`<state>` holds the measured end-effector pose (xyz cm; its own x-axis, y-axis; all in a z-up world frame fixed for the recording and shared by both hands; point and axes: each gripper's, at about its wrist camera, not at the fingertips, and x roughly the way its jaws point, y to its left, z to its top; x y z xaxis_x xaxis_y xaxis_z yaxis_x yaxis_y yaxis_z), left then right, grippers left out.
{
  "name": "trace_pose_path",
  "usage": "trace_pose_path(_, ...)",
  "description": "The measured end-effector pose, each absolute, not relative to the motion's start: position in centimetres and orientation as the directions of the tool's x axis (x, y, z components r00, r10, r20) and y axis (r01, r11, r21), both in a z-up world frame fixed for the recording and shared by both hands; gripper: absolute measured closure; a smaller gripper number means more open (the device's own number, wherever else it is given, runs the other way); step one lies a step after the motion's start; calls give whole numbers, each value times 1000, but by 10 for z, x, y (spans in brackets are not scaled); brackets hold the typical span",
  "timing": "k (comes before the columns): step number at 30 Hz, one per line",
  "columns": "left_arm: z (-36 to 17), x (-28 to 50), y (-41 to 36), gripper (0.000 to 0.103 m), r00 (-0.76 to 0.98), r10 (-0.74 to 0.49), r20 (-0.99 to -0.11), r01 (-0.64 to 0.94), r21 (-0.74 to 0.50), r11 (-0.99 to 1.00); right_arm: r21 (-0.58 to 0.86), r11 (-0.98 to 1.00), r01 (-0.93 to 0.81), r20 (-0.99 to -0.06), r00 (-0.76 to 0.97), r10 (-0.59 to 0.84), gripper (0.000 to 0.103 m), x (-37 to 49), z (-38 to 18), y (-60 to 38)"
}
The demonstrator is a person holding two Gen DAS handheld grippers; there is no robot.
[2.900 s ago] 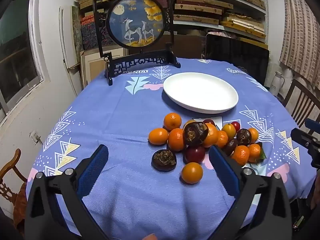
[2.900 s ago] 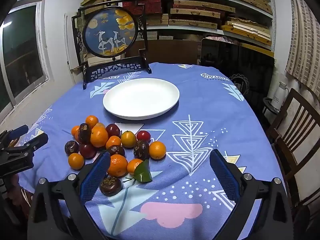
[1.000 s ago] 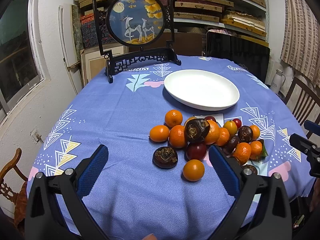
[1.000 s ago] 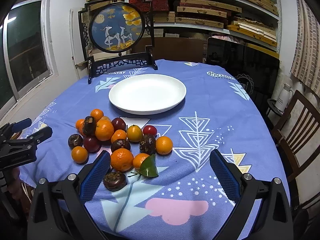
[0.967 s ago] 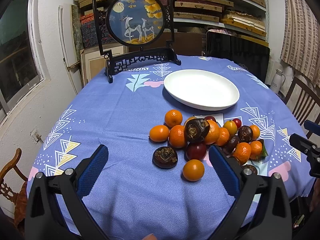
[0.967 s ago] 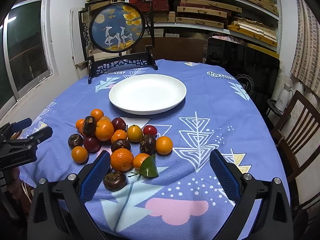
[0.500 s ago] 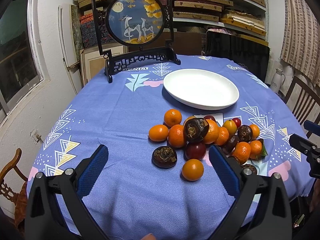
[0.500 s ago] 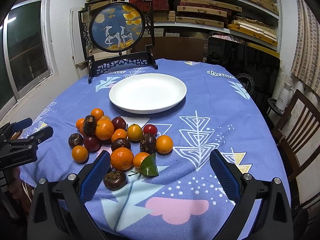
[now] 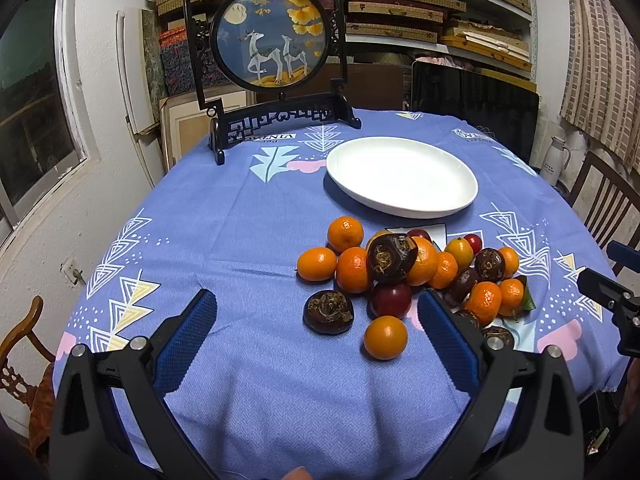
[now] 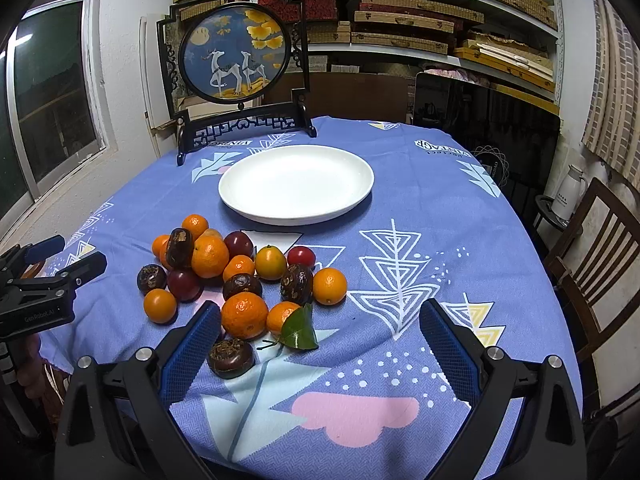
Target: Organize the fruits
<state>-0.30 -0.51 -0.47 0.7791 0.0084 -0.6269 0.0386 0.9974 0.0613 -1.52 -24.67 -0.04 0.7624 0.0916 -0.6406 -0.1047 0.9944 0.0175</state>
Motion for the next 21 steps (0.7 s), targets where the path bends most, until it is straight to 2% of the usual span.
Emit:
trace_pose_path(13,-9,-9,-11,5,779,-5,-627,66,75,995,16,995,-100,-642,762,87,4,-16,-3,-248)
trace_pose_path(18,-44,-12,-16,5,694,-101,-713,194,50,980,31,996,-80,-660,747,81,4,-18,-15,-256)
trace_pose_path(21,-57,-9,-15,5,667,-121,-735,208,27,978,56,996,-71,-674,734,90,4,-16,-24,-264)
